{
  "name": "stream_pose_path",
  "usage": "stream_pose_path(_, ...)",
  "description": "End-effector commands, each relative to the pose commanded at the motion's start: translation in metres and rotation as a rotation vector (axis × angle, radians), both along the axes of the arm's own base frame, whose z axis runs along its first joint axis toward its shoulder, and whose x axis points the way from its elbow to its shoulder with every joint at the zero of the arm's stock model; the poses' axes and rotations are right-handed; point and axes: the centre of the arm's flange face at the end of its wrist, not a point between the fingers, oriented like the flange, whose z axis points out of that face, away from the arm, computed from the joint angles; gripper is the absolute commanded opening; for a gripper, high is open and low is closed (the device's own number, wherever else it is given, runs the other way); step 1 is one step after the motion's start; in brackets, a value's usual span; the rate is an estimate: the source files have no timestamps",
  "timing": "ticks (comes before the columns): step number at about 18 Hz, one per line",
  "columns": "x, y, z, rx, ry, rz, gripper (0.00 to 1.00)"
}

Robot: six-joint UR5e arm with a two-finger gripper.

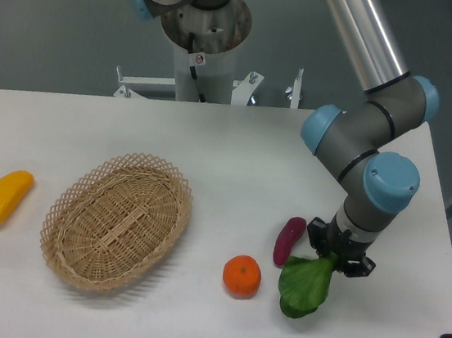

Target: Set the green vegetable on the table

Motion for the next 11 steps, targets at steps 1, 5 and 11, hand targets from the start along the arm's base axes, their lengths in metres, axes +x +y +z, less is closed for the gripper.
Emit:
stream_pose_path(1,0.000,0.000,0.001,0.002,0.006,0.000,0.65)
stream_pose_path(5,0.004,-0.003,0.010,0.004,0.017,-0.001,0.93)
stream_pose_path(11,0.007,-0.013,0.050,0.027,0.067,0.009,1.00)
